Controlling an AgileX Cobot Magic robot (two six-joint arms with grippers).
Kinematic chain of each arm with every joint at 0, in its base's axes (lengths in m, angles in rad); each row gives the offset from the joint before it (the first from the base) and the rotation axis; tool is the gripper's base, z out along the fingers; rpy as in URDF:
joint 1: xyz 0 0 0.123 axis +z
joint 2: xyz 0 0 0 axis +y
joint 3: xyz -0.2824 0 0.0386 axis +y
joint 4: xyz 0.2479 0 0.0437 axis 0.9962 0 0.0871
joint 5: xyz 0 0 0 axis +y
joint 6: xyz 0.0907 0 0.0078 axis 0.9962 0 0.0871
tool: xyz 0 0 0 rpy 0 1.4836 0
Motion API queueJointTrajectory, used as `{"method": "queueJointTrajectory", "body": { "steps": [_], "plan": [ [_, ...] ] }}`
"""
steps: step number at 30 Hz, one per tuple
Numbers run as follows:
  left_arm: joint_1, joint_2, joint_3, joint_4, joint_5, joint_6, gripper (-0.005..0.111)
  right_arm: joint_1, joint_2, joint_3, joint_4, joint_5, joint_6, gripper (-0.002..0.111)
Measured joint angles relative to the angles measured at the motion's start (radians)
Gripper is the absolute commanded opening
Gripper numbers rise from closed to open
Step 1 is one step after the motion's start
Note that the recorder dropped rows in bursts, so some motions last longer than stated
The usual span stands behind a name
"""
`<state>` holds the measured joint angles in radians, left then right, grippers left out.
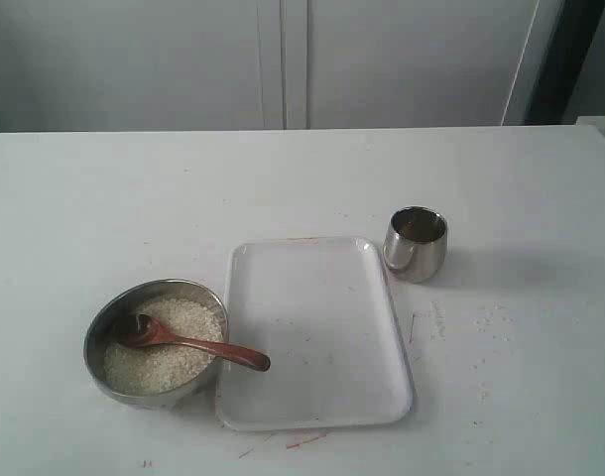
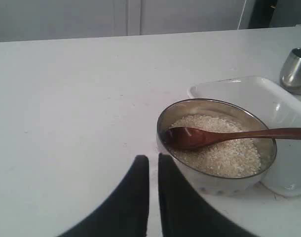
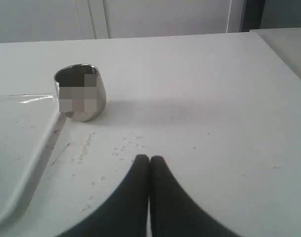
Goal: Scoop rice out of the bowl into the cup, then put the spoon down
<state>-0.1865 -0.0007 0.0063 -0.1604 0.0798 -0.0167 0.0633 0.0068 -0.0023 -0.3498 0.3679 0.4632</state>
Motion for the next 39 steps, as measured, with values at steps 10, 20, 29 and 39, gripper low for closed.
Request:
{"method": "queueJointTrajectory", "body": {
  "steps": [10,20,29,39],
  "plan": [
    [0.0,0.0,0.0,0.0,0.0,0.0,0.014,0.0,0.0,0.0,-0.161,-0.007,-0.056,0.0],
    [0.0,0.0,0.0,0.0,0.0,0.0,0.014,0.0,0.0,0.0,-0.309,-0.277,-0.044,0.0],
    [0.0,0.0,0.0,0.0,0.0,0.0,0.014,0.0,0.0,0.0,-0.202,-0.444,0.067,0.0],
    [0.0,0.0,0.0,0.0,0.0,0.0,0.014,0.0,-0.002,-0.015,-0.107,-0.458,0.508,0.0]
  ]
}}
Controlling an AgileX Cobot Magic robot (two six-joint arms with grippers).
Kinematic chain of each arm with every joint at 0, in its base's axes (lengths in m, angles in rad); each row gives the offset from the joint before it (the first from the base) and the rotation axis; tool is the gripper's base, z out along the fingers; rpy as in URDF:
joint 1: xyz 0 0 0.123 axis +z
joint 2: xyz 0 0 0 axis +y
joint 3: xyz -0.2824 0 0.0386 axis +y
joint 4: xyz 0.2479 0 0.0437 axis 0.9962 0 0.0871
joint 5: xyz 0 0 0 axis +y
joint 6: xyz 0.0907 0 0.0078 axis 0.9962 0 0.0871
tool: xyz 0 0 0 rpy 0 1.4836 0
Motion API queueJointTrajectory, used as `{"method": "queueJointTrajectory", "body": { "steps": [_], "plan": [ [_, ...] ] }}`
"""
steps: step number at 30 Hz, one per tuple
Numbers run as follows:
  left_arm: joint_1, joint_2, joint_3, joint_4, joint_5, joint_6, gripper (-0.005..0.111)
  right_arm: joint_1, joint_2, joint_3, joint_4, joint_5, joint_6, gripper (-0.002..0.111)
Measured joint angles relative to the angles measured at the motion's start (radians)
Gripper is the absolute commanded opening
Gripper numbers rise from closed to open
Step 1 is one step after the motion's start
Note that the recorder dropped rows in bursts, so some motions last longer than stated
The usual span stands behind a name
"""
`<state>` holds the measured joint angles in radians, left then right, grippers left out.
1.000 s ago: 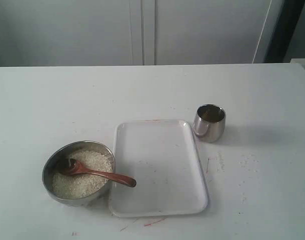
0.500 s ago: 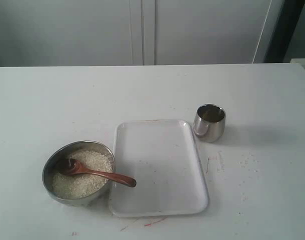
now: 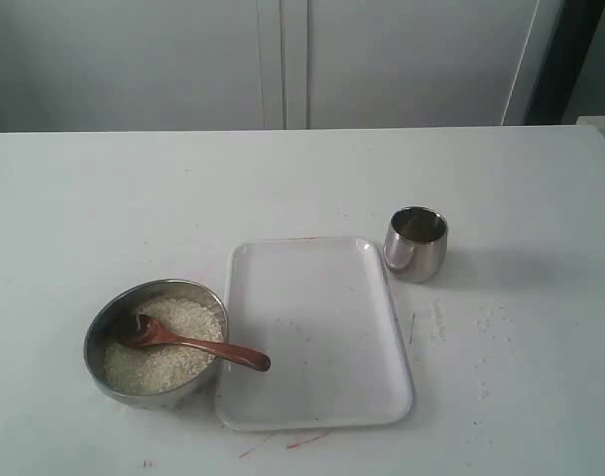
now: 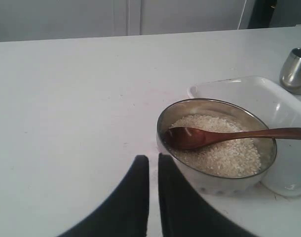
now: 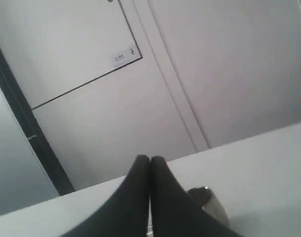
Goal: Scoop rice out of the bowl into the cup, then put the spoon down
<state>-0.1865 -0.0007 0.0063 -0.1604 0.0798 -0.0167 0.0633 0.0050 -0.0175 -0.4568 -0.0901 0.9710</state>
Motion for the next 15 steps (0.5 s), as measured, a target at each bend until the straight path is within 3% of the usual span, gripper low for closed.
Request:
{"method": "queueJointTrajectory", "body": {
  "steps": [6,10,15],
  "plan": [
    [0.0,0.0,0.0,0.0,0.0,0.0,0.014,0.038,0.0,-0.17,0.007,0.249,0.044,0.0],
    [0.0,0.0,0.0,0.0,0.0,0.0,0.014,0.089,0.081,-0.349,0.026,0.442,-0.088,0.0],
    [0.0,0.0,0.0,0.0,0.0,0.0,0.014,0.146,0.285,-0.575,0.107,0.699,-0.411,0.0]
  ]
}}
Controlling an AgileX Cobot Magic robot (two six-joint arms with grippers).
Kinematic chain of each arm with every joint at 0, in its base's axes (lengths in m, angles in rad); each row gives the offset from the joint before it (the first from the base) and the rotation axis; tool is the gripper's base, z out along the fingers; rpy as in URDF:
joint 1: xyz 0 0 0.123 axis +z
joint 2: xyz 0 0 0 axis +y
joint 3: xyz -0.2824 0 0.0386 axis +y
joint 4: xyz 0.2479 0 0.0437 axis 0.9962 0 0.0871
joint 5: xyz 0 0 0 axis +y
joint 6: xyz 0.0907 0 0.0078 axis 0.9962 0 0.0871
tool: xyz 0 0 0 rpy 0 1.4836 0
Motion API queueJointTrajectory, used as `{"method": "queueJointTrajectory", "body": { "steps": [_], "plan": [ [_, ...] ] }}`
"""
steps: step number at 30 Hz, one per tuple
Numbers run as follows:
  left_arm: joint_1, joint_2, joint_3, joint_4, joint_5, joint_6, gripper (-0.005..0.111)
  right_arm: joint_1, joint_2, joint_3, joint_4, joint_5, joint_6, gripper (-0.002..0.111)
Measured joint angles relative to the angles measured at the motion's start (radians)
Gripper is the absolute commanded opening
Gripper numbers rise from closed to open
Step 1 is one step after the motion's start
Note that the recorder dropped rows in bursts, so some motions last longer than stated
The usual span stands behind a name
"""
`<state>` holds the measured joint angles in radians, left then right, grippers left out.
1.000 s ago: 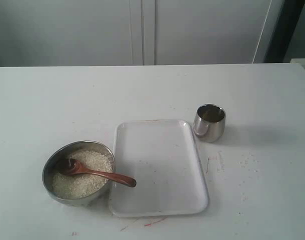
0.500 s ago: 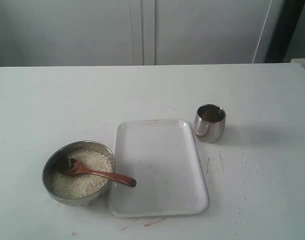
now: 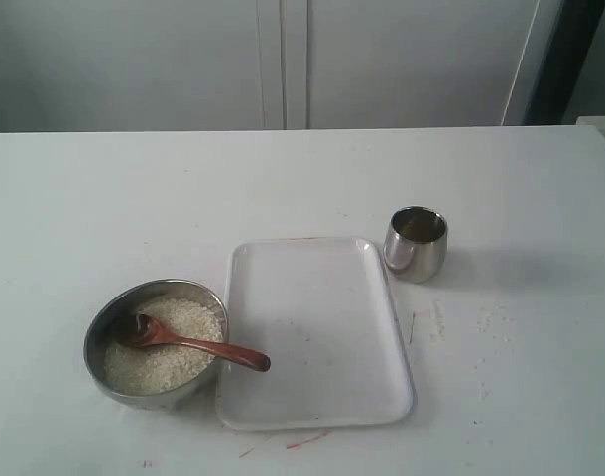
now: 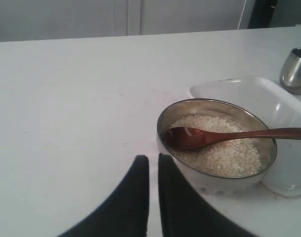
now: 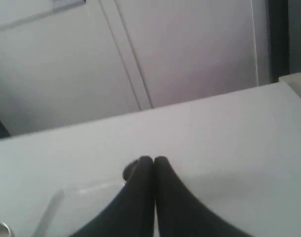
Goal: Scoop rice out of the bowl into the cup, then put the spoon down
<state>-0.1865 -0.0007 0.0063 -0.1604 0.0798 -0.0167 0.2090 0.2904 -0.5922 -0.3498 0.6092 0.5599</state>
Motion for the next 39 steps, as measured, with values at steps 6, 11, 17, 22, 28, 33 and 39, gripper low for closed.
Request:
{"method": "queueJointTrajectory", "body": {
  "steps": [6,11,17,22,28,33,39],
  "plan": [
    [0.0,0.0,0.0,0.0,0.0,0.0,0.014,0.01,0.274,-0.269,0.128,0.293,-0.274,0.0],
    [0.0,0.0,0.0,0.0,0.0,0.0,0.014,0.01,0.534,-0.512,0.19,0.565,-0.408,0.0],
    [0.0,0.0,0.0,0.0,0.0,0.0,0.014,0.062,0.805,-0.719,0.328,0.61,-0.56,0.0],
    [0.0,0.0,0.0,0.0,0.0,0.0,0.014,0.235,1.048,-0.787,0.35,0.612,-0.61,0.0],
    [0.0,0.0,0.0,0.0,0.0,0.0,0.014,0.393,1.255,-0.791,0.449,0.547,-0.671,0.0],
    [0.0,0.0,0.0,0.0,0.0,0.0,0.014,0.498,1.35,-0.791,0.465,0.495,-0.758,0.0],
    [0.0,0.0,0.0,0.0,0.0,0.0,0.014,0.607,1.412,-0.791,0.405,0.4,-0.814,0.0]
  ]
}}
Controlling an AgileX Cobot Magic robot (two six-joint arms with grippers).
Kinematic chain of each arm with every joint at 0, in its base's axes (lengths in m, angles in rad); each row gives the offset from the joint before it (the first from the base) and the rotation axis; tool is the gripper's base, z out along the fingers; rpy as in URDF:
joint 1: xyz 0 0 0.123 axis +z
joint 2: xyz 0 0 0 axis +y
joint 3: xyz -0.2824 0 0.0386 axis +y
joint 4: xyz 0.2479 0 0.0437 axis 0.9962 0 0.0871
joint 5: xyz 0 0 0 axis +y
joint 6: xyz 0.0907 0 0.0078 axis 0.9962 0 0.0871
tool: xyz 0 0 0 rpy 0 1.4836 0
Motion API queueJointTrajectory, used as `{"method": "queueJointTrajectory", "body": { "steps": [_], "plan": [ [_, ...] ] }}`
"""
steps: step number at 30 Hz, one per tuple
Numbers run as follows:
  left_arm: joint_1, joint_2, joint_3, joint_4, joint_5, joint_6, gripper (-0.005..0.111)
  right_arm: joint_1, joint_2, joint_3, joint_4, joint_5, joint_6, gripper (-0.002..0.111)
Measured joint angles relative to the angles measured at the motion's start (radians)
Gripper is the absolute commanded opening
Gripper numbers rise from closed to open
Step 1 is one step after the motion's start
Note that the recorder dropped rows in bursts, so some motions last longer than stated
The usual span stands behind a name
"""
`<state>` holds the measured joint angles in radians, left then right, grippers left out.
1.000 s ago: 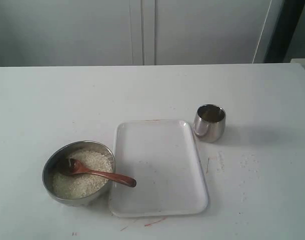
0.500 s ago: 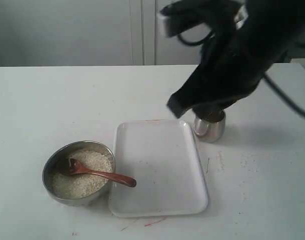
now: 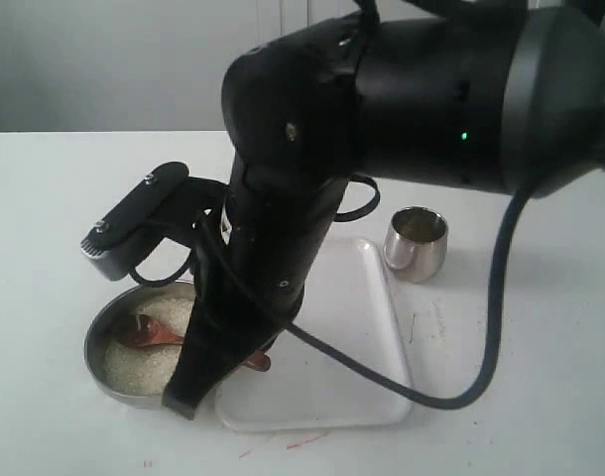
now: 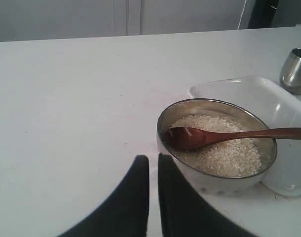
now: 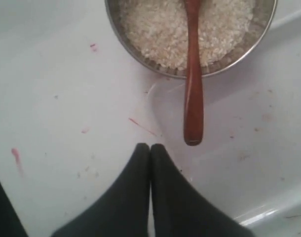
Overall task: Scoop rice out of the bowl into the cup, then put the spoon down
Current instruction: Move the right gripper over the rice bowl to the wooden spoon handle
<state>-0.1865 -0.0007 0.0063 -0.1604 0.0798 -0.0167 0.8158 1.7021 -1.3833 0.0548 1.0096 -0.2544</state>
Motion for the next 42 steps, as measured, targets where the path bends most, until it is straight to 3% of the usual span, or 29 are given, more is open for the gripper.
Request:
{"method": "queueJointTrajectory", "body": {
  "steps": [6,9,15,17,42],
  "plan": [
    [0.0,0.0,0.0,0.0,0.0,0.0,0.014,0.003,0.01,0.0,-0.064,-0.014,0.01,0.003],
    [0.0,0.0,0.0,0.0,0.0,0.0,0.014,0.003,0.019,0.0,-0.087,-0.016,0.01,0.015],
    [0.0,0.0,0.0,0.0,0.0,0.0,0.014,0.003,0.051,0.0,-0.092,-0.018,-0.017,0.054],
    [0.0,0.0,0.0,0.0,0.0,0.0,0.014,0.003,0.06,0.0,-0.094,-0.02,-0.03,0.059],
    [0.0,0.0,0.0,0.0,0.0,0.0,0.014,0.003,0.223,0.0,-0.094,-0.125,-0.047,0.058]
  ]
}}
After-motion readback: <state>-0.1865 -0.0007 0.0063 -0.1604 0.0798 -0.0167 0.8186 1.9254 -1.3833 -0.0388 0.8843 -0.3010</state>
